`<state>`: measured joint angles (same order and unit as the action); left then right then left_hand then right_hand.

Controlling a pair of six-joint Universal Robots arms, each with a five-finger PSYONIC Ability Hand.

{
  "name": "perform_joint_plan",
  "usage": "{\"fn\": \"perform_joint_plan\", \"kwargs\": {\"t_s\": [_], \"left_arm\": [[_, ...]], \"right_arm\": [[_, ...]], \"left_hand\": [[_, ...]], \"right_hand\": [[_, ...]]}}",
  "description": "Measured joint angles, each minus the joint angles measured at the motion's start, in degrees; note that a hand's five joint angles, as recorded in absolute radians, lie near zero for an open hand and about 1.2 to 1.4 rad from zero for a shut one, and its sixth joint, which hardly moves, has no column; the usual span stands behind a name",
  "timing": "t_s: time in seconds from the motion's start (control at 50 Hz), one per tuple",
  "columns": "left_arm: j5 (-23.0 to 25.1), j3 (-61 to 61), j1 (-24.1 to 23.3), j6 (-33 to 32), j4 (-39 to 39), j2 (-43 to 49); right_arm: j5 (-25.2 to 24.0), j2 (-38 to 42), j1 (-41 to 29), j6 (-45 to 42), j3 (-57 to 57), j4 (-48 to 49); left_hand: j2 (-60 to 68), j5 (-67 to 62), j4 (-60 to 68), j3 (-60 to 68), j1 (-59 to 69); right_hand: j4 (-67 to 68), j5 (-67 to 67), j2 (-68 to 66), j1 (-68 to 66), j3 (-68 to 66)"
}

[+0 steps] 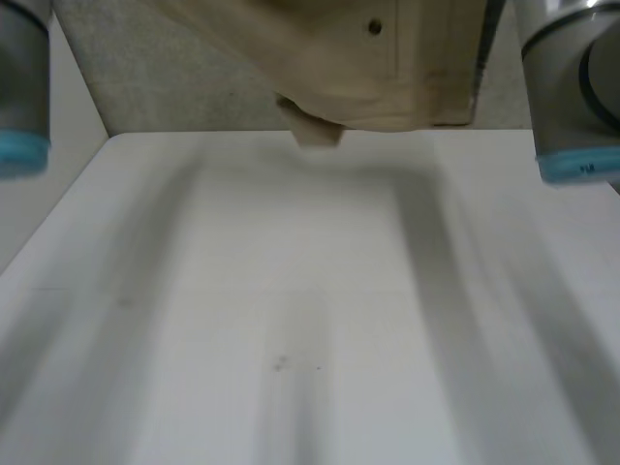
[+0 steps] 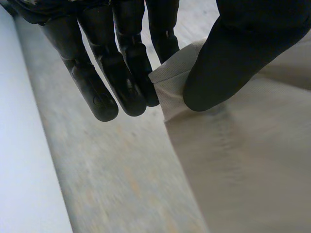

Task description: Fold the shorts.

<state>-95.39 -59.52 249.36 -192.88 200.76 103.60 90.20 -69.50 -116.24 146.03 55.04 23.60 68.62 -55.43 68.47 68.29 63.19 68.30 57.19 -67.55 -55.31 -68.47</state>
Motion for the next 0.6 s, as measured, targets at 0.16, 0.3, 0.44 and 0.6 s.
{"fn": "perform_joint_plan", "kwargs": {"t_s": [0.16, 0.3, 0.44, 0.6], "left_arm": [[2.9, -23.1, -0.1, 0.4, -1.0, -4.0], [4.0, -37.8, 0.2, 0.5, -1.6, -4.0], [4.3, -45.0, -0.2, 0.5, -2.5, -3.7], [4.9, -48.2, -0.6, 0.5, -3.3, -3.9]], "right_arm": [[-5.2, 1.1, 0.5, 1.1, 8.1, -15.9], [-10.5, 7.4, 1.2, 2.8, 13.9, -27.4], [-11.5, 12.4, 3.3, 3.3, 15.0, -34.4], [-11.7, 13.5, 4.9, 7.1, 17.9, -34.4]], "left_hand": [[0.0, 0.0, 0.0, 0.0, 0.0], [0.0, 0.0, 0.0, 0.0, 0.0], [0.0, 0.0, 0.0, 0.0, 0.0], [0.0, 0.0, 0.0, 0.0, 0.0]], "right_hand": [[0.0, 0.0, 0.0, 0.0, 0.0], [0.0, 0.0, 0.0, 0.0, -0.1], [0.0, 0.0, 0.0, 0.0, -0.1], [0.0, 0.0, 0.0, 0.0, -0.1]]}}
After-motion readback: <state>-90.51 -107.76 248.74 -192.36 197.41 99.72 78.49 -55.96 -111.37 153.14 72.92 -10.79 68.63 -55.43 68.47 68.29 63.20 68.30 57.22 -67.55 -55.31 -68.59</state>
